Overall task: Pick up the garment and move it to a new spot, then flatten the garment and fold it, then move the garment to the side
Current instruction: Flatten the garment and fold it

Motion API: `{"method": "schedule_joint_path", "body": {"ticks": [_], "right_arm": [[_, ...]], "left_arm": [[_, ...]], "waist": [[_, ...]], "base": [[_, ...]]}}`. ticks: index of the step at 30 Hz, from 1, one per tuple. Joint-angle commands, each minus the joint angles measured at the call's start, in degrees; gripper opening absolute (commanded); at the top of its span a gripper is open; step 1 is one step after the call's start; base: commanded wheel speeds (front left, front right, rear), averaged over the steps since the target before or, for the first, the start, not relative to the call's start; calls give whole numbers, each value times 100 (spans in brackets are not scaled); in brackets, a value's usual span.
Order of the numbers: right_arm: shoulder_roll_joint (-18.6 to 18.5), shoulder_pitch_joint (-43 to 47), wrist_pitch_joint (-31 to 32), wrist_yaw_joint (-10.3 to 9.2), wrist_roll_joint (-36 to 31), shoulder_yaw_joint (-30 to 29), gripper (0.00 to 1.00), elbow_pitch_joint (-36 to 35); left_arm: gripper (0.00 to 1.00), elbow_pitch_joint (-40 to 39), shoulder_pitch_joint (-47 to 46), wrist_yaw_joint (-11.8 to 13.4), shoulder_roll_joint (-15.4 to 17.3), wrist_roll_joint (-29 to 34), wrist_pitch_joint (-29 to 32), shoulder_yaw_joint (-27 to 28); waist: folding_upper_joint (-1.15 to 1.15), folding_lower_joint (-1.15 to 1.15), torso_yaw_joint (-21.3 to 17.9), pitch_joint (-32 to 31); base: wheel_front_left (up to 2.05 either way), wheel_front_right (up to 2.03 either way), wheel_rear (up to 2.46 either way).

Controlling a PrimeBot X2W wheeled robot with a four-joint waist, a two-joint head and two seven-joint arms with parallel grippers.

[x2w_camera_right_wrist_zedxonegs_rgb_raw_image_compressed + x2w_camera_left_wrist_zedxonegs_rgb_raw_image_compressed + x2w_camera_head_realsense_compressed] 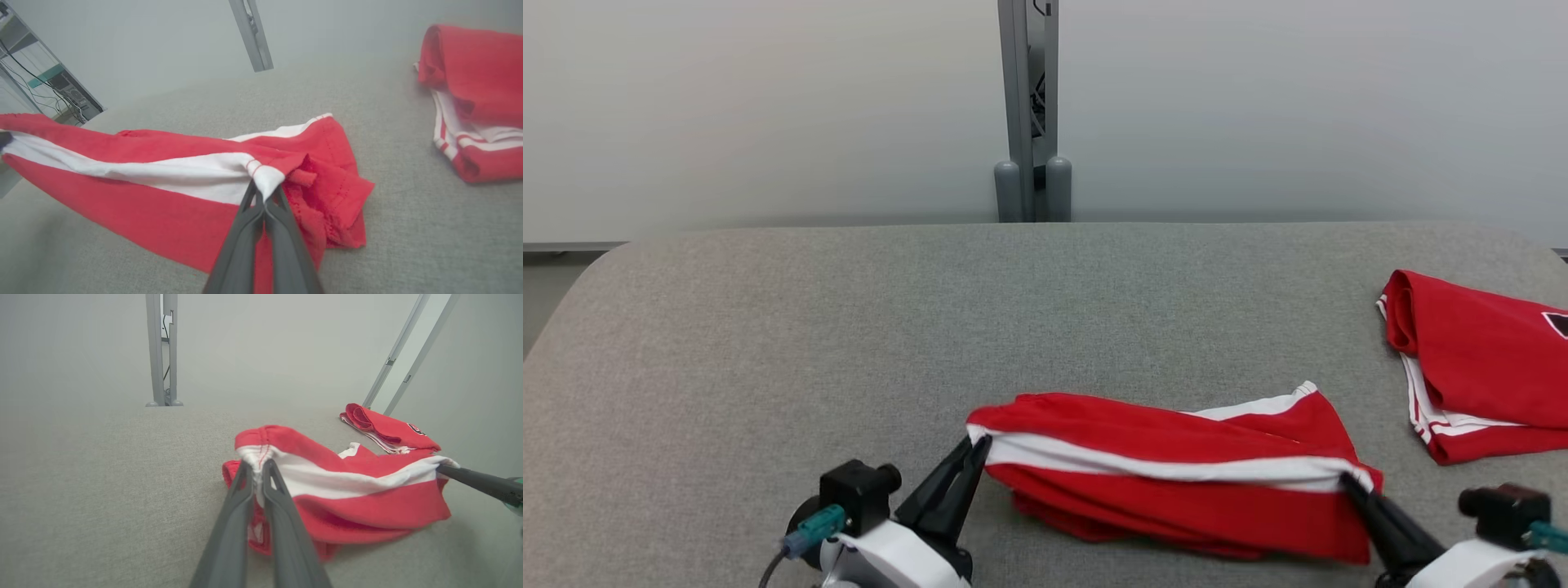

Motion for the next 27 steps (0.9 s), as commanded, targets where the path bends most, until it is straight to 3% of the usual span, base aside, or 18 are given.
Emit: {"method": "schedule_joint_path", "body": {"ticks": [1, 12, 21, 27], "right_arm": [[-163, 6, -25, -2, -4, -193, 0, -228], [-1203, -799, 506, -3, 146, -1056, 0, -1491], [-1451, -1790, 1026, -3, 99, -1251, 0, -1809], [-1248, -2910, 1376, -3, -141, -1017, 0, -1266]], "left_arm": [[0, -167, -151, -38, 29, -141, -25, 88], [0, -1443, -1458, -42, 763, -925, 741, 56], [0, -1679, -2756, -44, 1042, -1587, 1239, -237], [0, -1187, -3708, -44, 1159, -2001, 1438, -605]], "waist": [[0, 0, -30, -62], [0, 0, -166, -427], [0, 0, -284, -573], [0, 0, -416, -367]], "base": [[0, 0, 0], [0, 0, 0], [0, 0, 0], [0, 0, 0]]}}
